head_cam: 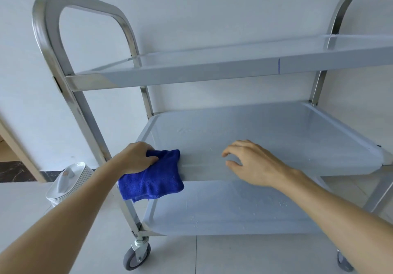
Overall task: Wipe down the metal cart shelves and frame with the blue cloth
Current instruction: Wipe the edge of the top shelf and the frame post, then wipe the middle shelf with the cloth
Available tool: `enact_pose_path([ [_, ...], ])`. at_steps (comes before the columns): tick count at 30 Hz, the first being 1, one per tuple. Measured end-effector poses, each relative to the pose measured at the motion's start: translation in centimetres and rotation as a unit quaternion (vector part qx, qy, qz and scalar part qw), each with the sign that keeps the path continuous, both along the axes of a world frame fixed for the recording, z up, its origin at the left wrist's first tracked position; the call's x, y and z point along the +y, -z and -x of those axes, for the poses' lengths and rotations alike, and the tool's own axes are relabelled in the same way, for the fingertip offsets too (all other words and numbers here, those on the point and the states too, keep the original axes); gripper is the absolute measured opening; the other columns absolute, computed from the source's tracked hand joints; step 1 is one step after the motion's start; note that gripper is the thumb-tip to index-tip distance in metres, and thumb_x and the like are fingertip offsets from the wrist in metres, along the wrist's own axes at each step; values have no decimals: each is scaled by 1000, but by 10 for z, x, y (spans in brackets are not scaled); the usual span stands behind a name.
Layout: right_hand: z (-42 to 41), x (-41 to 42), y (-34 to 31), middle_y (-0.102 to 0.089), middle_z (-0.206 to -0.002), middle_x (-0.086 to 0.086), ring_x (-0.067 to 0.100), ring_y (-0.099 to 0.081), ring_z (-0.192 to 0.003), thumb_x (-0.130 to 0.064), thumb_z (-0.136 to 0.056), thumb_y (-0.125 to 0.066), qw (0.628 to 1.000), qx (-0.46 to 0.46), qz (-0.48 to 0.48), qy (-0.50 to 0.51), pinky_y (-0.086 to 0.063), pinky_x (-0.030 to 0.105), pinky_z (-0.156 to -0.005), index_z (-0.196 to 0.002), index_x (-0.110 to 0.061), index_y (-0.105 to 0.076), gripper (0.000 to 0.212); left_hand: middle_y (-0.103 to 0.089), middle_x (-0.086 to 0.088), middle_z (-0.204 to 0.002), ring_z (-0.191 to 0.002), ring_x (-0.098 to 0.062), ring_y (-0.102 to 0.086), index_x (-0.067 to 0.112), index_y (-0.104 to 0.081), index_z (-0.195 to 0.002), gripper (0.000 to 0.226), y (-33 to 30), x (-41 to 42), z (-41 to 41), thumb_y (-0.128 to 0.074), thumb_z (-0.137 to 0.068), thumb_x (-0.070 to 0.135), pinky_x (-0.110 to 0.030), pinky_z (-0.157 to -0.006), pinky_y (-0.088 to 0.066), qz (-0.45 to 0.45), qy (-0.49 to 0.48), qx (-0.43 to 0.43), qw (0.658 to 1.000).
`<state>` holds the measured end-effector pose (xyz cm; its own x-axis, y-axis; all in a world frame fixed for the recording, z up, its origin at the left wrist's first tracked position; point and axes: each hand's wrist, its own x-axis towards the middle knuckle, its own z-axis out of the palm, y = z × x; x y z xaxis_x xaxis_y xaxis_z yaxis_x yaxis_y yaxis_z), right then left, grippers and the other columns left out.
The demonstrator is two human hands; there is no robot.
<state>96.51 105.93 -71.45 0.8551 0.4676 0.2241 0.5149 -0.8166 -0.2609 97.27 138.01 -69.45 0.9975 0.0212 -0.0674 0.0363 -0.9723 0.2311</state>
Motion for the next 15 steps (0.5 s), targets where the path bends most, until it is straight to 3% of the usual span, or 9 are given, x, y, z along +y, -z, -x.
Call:
enact_pose_path([
  [2, 1, 10, 2, -59, -130, -5, 14, -50, -125, -30, -98, -56, 997, 30, -67, -3, -39, 31, -105, -126, -23, -61, 30, -63, 0, -110, -99, -18, -55, 23, -67, -109, 20, -2, -5, 5, -53, -96, 29, -31, -85, -43, -5, 35, -14, 999],
  [5, 4, 32, 3, -58, -132, -6, 7, -52, -124, -37, -94, -63, 983, 77, -164, -20, -39, 21, -101, -135, -23, -55, 44, -54, 6, -116, -106, -13, -50, 32, -63, -118, 22, -2, -12, 15, -52, -99, 32, -30, -96, -39, 26, 89, -50, 994],
  [8, 12, 54, 0, -51, -139, -16, 0, -47, -128, -49, -85, -70, 955, 191, -221, -44, -40, 23, -104, -147, -31, -41, 71, -64, 20, -108, -98, -2, -57, 40, -61, -115, 21, -4, -19, 29, -49, -102, 30, -20, -87, -43, 62, 161, -41, 984],
  [10, 13, 63, 0, -63, -122, -20, 1, -59, -109, -46, -83, -72, 958, 206, -190, -67, -48, 25, -92, -131, -34, -57, 52, -67, 27, -100, -94, 2, -61, 46, -61, -110, 23, -10, -24, 39, -49, -102, 29, -14, -79, -45, 103, 189, -34, 976],
  [12, 15, 65, -4, -65, -79, -16, 4, -58, -69, -39, -85, -71, 956, 199, -198, -88, -48, 26, -66, -90, -23, -66, 17, -69, 28, -98, -93, 3, -64, 47, -63, -108, 24, -19, -26, 46, -51, -101, 27, -13, -76, -50, 161, 202, -38, 965],
  [13, 15, 65, -7, -60, -70, -12, 6, -55, -63, -35, -87, -71, 944, 212, -230, -102, -46, 25, -61, -82, -16, -63, 21, -70, 26, -99, -92, 2, -66, 46, -65, -108, 23, -25, -25, 48, -53, -101, 28, -13, -76, -51, 201, 203, -38, 958],
  [15, 13, 63, -16, -64, -73, -4, 8, -62, -67, -29, -90, -70, 904, 261, -317, -114, -51, 23, -61, -86, -8, -63, 23, -73, 19, -101, -92, -3, -70, 43, -68, -107, 18, -35, -22, 46, -58, -99, 31, -15, -75, -54, 280, 194, -32, 940],
])
